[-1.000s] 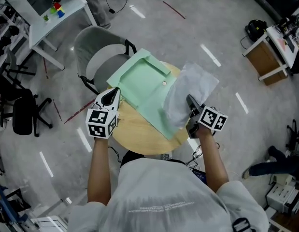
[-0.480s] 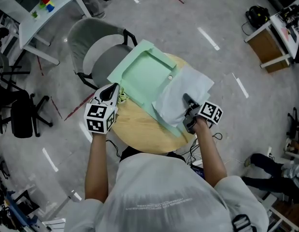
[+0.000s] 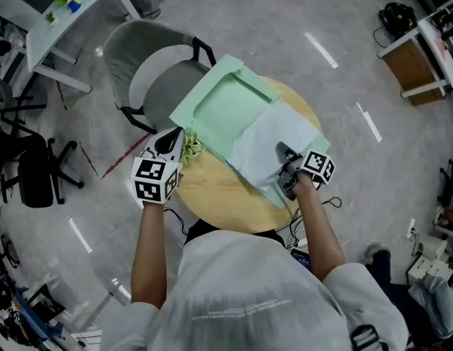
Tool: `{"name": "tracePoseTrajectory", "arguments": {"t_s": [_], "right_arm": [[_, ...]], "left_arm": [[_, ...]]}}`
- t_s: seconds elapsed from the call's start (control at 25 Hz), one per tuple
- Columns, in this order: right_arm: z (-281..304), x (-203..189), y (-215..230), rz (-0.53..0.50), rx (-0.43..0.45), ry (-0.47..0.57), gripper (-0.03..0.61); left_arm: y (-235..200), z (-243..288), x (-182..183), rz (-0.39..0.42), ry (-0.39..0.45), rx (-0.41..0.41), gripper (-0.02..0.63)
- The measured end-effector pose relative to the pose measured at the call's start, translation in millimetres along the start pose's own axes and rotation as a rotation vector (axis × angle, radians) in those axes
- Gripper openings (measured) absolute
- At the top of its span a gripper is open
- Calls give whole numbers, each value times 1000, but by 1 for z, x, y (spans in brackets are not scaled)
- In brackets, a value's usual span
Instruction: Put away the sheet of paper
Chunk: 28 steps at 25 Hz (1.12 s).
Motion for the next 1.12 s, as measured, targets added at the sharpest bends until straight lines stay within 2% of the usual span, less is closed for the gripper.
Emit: {"name": "tracePoseTrajectory", "arguments": {"t_s": [0.4,1.12], "right_arm": [[34,-11,-7,14,-14,-23,29],[83,-23,-18,43,-18,-63,29]], "left_arm": [[-19,2,-16,-26,-36,-6,18],[-45,6,-21,-60,-55,18,18]]}}
Point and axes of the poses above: the fingertips, and each gripper's own axes: z forward along the fingers, y to its right, x out of its top, the point moved 10 cm from there along -z, backward along the fingers, and after that the axes turned 13 degrees about y, right-handed, at the moved point
